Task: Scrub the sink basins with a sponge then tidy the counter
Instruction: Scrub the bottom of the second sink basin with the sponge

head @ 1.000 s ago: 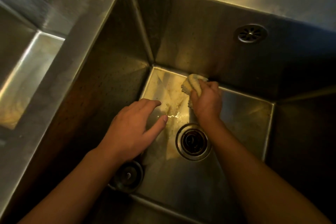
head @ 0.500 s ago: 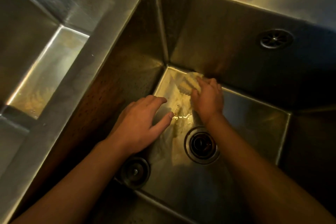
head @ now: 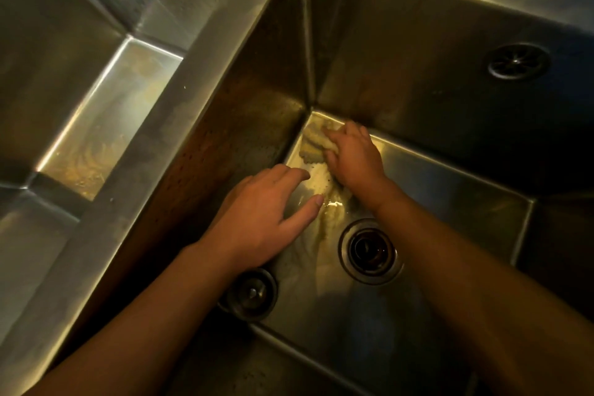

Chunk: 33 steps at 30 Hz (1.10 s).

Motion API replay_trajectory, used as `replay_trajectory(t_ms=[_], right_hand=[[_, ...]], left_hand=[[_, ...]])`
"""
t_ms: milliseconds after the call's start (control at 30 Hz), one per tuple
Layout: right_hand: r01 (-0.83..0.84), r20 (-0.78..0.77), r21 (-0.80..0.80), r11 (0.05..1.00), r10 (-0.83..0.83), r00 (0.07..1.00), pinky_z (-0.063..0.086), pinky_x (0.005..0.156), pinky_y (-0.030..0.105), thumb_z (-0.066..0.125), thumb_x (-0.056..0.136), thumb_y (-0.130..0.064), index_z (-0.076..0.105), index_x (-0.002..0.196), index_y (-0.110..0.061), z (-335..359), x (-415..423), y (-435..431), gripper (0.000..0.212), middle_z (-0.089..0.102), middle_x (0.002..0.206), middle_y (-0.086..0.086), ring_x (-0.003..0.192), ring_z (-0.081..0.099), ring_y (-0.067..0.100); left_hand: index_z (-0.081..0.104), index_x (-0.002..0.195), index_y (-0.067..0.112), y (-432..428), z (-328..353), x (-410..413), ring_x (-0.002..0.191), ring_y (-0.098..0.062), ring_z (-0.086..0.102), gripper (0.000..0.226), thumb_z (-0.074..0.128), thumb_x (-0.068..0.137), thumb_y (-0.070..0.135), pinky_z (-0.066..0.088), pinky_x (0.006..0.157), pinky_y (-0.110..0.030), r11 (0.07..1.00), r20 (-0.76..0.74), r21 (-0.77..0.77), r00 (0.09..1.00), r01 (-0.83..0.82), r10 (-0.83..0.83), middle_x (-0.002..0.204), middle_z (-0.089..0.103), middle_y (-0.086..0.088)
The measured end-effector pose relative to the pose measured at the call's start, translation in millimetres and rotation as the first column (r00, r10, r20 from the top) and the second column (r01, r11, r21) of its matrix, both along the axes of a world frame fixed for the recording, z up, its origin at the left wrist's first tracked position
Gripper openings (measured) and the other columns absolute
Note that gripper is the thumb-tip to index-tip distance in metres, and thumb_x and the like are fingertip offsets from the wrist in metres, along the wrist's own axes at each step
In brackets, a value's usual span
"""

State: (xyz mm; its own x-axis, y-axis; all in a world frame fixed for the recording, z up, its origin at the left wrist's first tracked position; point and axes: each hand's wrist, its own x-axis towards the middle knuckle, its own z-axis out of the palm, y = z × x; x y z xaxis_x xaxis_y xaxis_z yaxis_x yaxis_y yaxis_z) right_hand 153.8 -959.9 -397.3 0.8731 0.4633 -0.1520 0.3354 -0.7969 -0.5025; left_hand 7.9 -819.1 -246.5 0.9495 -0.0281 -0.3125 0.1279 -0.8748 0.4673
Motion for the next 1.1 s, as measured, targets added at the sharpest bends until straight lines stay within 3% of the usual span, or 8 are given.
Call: replay_trajectory(t_ms=[233,433,567,700,800,900,1100], right_hand=[[0.031,-0.066,-0.059,0.998,-0.034,0.997,0.04,0.091,0.033,0.059,0.095,-0.029,0.049,0.144,-0.031,8,-24,-51,0.05,0.05,0.119,0.006,0.113,0.044,0.027],[0.101,-0.045,-0.001,0.995,-0.101,0.994,0.04,0.09,0.032,0.058,0.095,-0.029,0.051,0.143,-0.026,6,-33,-35,0.049,0.051,0.121,0.007,0.112,0.045,0.027],[-0.001,-0.081,0.004,1.0,0.002,0.997,0.04,0.089,0.033,0.059,0.094,-0.027,0.05,0.143,-0.03,6,-61,-32,0.05,0.049,0.119,0.005,0.11,0.042,0.024],[-0.132,-0.238,0.056,0.99,0.142,0.961,0.04,0.082,0.027,0.054,0.093,-0.031,0.057,0.129,-0.032,6,-87,-44,0.036,0.046,0.11,-0.005,0.105,0.046,0.016],[-0.247,-0.194,0.071,0.966,0.256,0.947,0.039,0.085,0.025,0.057,0.094,-0.023,0.055,0.137,-0.032,14,-86,-61,0.044,0.047,0.113,-0.006,0.106,0.043,0.014],[-0.145,-0.104,0.141,0.979,0.16,0.982,0.039,0.083,0.028,0.059,0.094,-0.024,0.056,0.137,-0.03,24,-62,-69,0.044,0.047,0.11,-0.006,0.105,0.046,0.017],[0.002,-0.074,0.021,1.0,-0.001,0.997,0.041,0.09,0.034,0.06,0.095,-0.031,0.055,0.138,-0.028,3,-21,-50,0.044,0.054,0.12,0.007,0.111,0.051,0.027]], left_hand=[[0.045,0.135,0.043,3,50,-32,0.112,0.003,0.05,0.058,0.027,0.092,0.076,0.048,0.092,-0.031,0.999,-0.071,-0.046,0.997,0.016,-0.02,0.128,0.052,0.023],[0.046,0.138,0.039,17,41,-57,0.109,0.008,0.049,0.058,0.031,0.091,0.071,0.044,0.089,-0.019,0.999,-0.052,-0.051,0.999,0.01,-0.013,0.126,0.054,0.022],[0.048,0.135,0.038,13,32,-50,0.11,0.005,0.052,0.058,0.032,0.09,0.071,0.046,0.088,-0.021,0.993,-0.048,-0.115,0.999,-0.031,0.025,0.126,0.056,0.021],[0.049,0.131,0.041,10,33,-51,0.103,0.002,0.054,0.056,0.03,0.088,0.072,0.05,0.085,-0.027,0.995,-0.07,-0.096,0.997,0.015,-0.022,0.119,0.058,0.02],[0.048,0.134,0.038,10,33,-50,0.104,0.002,0.053,0.059,0.029,0.09,0.073,0.047,0.084,-0.024,0.997,-0.081,-0.079,0.996,0.023,-0.029,0.125,0.057,0.019],[0.048,0.135,0.038,11,33,-49,0.107,0.0,0.054,0.059,0.032,0.09,0.072,0.049,0.086,-0.026,0.995,-0.081,-0.095,0.997,-0.007,-0.001,0.127,0.056,0.02],[0.047,0.136,0.038,11,31,-49,0.109,0.001,0.052,0.066,0.027,0.086,0.076,0.05,0.089,-0.03,0.996,-0.08,-0.086,0.997,0.008,-0.014,0.128,0.055,0.019]])
